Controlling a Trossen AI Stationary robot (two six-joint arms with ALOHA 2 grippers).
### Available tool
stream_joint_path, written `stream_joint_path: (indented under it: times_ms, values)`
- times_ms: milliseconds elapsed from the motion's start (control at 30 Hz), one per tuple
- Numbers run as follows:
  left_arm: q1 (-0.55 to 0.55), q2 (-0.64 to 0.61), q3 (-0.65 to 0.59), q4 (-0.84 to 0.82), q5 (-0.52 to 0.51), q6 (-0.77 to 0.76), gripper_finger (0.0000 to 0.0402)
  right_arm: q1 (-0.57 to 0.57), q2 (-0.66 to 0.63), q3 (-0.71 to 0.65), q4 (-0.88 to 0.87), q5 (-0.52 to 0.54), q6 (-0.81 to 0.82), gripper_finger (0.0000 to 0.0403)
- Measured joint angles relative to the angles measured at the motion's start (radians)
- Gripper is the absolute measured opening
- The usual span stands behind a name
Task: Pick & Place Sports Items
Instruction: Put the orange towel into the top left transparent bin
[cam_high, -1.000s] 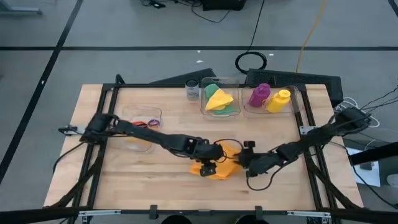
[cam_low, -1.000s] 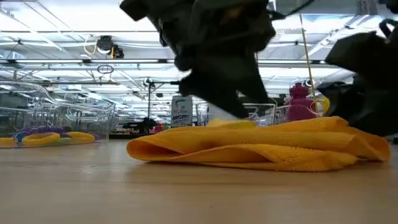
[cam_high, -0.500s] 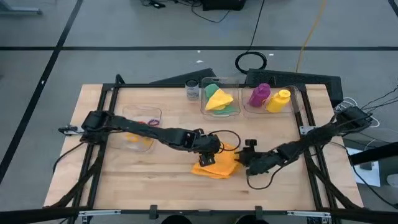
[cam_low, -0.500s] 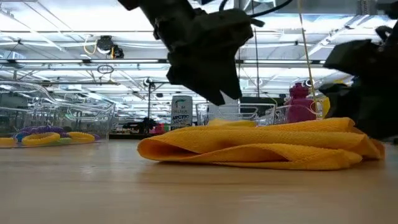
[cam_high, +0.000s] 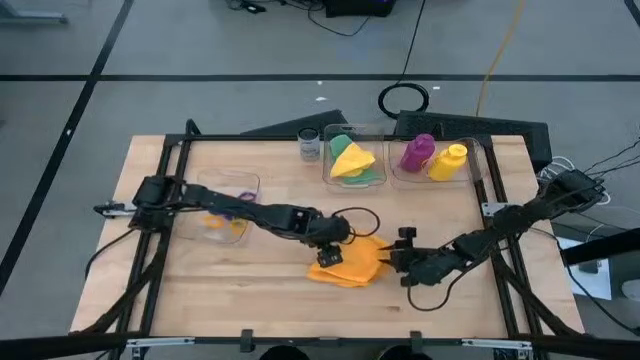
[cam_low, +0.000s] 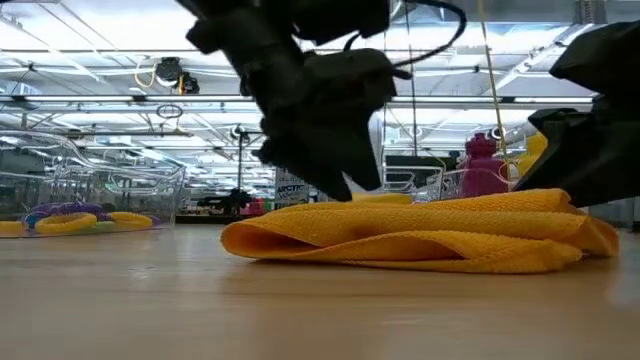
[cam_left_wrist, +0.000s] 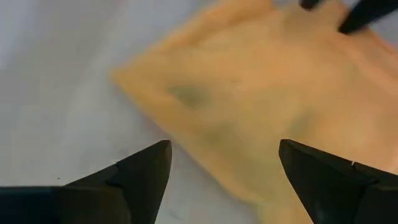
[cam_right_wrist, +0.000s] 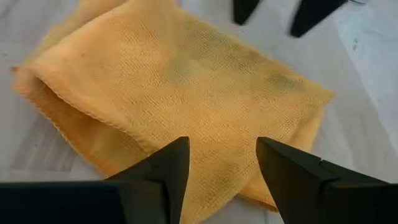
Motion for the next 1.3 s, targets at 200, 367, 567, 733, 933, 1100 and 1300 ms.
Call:
stream_joint_path:
  times_ms: [200,367,567,733,933,1100,1300]
  values:
    - [0.023,0.0,-0.113,0.172,0.101,-0.06,0.0253,0.0,0.0,0.0,0.0,0.0,0.0,0.0139]
    - [0.029,0.0,-0.17,0.267,0.138,-0.082,0.0253,0.0,0.0,0.0,0.001,0.0,0.0,0.0139]
    - [0.029,0.0,-0.192,0.292,0.14,-0.103,0.0253,0.0,0.0,0.0,0.001,0.0,0.002,0.0139]
    - [0.026,0.0,-0.192,0.295,0.137,-0.105,0.0253,0.0,0.0,0.0,0.003,0.0,0.002,0.0139]
    - [0.017,0.043,-0.191,0.32,0.165,-0.139,0.0253,-0.001,0.0,0.0,0.007,0.0,0.002,0.0139]
    - [0.017,0.079,-0.189,0.365,0.177,-0.144,0.0253,-0.002,0.0,0.0,0.008,0.001,0.002,0.0139]
    - [0.022,0.084,-0.19,0.379,0.158,-0.141,0.022,-0.002,0.0,0.0,0.017,0.0,-0.002,0.0139]
